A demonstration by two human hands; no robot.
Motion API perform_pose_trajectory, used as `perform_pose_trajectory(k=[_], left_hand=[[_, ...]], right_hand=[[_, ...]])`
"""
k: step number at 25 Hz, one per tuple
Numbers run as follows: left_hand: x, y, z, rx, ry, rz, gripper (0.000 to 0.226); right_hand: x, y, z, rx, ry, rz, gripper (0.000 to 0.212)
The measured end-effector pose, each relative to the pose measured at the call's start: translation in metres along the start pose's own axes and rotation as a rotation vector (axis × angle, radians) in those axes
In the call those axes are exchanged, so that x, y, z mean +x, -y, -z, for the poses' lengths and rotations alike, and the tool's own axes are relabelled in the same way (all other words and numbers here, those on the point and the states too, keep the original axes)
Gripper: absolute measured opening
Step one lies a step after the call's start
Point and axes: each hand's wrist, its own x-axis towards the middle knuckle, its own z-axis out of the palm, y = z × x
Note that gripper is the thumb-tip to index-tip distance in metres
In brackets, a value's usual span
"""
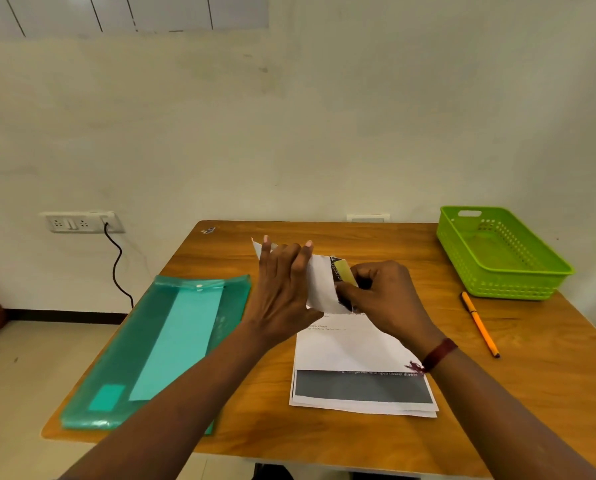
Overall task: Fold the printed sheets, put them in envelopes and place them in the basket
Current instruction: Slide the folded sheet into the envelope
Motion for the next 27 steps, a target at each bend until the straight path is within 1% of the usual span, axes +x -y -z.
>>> perform_pose_trajectory(k=[1,3,6,8,10,11,14,17,19,21,22,24,26,27], left_hand=[[0.0,0.002,0.001,0.0,-0.002,0.001,0.107],[0.0,0.004,0.004,0.011,-0.005,0.001,0.105],[0.001,0.007,0.006,0.036,0.021,-0.015,0.104],[0.001,0.011,0.008,0.067,0.065,-0.017,0.103],[0.001,0.018,0.01,0.089,0.13,-0.005,0.104],[0.0,0.023,0.012,0.09,0.162,-0.002,0.105],[-0.005,0.042,0.015,0.095,0.3,-0.001,0.11],[-0.015,0.06,0.015,0.07,0.46,0.029,0.115],[-0.024,0.065,0.012,0.013,0.518,0.079,0.112],[-0.032,0.066,0.006,-0.045,0.567,0.154,0.111],[-0.035,0.067,0.002,-0.054,0.585,0.171,0.11],[-0.04,0.07,-0.003,-0.05,0.616,0.189,0.109],[-0.045,0.077,-0.005,-0.049,0.652,0.21,0.109],[-0.047,0.082,-0.005,-0.051,0.663,0.223,0.108]], right_hand=[[0.002,0.001,-0.001,-0.083,-0.049,0.055,0.018],[0.002,0.002,-0.003,-0.133,-0.135,0.123,0.02],[0.0,0.002,-0.006,-0.136,-0.246,0.142,0.012],[0.002,-0.001,-0.007,-0.113,-0.284,0.119,0.011],[0.005,-0.006,-0.006,-0.014,-0.275,0.043,0.02],[0.007,-0.011,-0.005,0.069,-0.261,-0.023,0.02],[0.013,-0.035,-0.002,0.332,-0.209,-0.245,0.011],[0.013,-0.065,-0.006,0.41,-0.137,-0.401,0.01],[0.011,-0.081,-0.014,0.42,-0.113,-0.427,0.013],[0.007,-0.097,-0.022,0.422,-0.162,-0.399,0.013],[0.005,-0.105,-0.025,0.386,-0.218,-0.371,0.013],[-0.001,-0.123,-0.029,0.166,-0.335,-0.255,0.013],[-0.002,-0.143,-0.026,-0.108,-0.389,-0.121,0.012],[-0.001,-0.15,-0.023,-0.204,-0.387,-0.082,0.011]])
